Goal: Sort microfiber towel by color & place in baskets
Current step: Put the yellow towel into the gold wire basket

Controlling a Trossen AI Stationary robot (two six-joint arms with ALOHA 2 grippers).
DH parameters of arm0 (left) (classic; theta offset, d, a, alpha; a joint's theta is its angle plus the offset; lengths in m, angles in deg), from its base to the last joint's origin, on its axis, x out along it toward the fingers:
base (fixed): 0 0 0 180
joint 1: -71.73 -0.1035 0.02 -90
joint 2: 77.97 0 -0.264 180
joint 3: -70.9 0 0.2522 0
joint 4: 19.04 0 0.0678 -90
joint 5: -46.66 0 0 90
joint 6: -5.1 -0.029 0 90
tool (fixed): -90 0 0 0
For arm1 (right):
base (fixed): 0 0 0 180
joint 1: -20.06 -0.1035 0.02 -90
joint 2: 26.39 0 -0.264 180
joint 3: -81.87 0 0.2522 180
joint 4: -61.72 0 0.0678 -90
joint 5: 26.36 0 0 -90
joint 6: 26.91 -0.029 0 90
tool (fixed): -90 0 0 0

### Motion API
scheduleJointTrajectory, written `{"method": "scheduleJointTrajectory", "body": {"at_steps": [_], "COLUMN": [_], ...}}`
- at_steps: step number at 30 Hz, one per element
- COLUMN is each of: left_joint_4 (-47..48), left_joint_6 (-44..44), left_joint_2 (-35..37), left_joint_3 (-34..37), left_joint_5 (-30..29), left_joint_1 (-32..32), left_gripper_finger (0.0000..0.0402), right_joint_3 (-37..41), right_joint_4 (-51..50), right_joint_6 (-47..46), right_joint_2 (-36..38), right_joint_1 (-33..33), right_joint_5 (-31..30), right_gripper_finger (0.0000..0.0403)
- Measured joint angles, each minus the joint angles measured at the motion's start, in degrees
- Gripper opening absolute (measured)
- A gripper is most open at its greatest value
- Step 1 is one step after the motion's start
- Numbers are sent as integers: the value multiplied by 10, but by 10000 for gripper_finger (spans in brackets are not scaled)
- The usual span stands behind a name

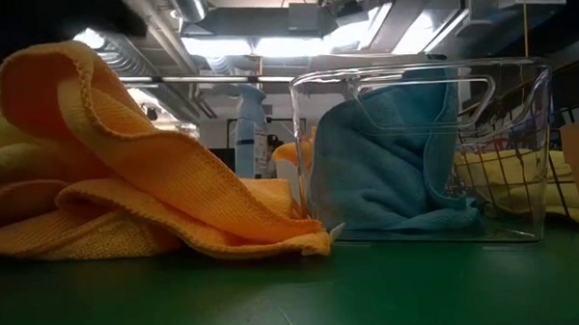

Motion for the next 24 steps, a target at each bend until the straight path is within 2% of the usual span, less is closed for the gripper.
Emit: {"method": "scheduleJointTrajectory", "body": {"at_steps": [4, 14, 17, 19, 24], "left_joint_4": [41, 43, 32, 14, -68], "left_joint_6": [-20, -114, -142, -165, -233], "left_joint_2": [0, 0, 0, 0, 0], "left_joint_3": [-83, -261, -295, -312, -327], "left_joint_5": [-52, -193, -226, -236, -242], "left_joint_1": [-11, -55, -73, -84, -113], "left_gripper_finger": [1, 1, 0, 0, 0], "right_joint_3": [0, -1, -1, -1, -1], "right_joint_4": [36, 113, 137, 159, 214], "right_joint_6": [66, 283, 345, 376, 409], "right_joint_2": [0, 0, 0, 0, 0], "right_joint_1": [0, 0, 4, 15, 59], "right_joint_5": [-79, -472, -562, -583, -564], "right_gripper_finger": [176, 176, 176, 176, 176]}}
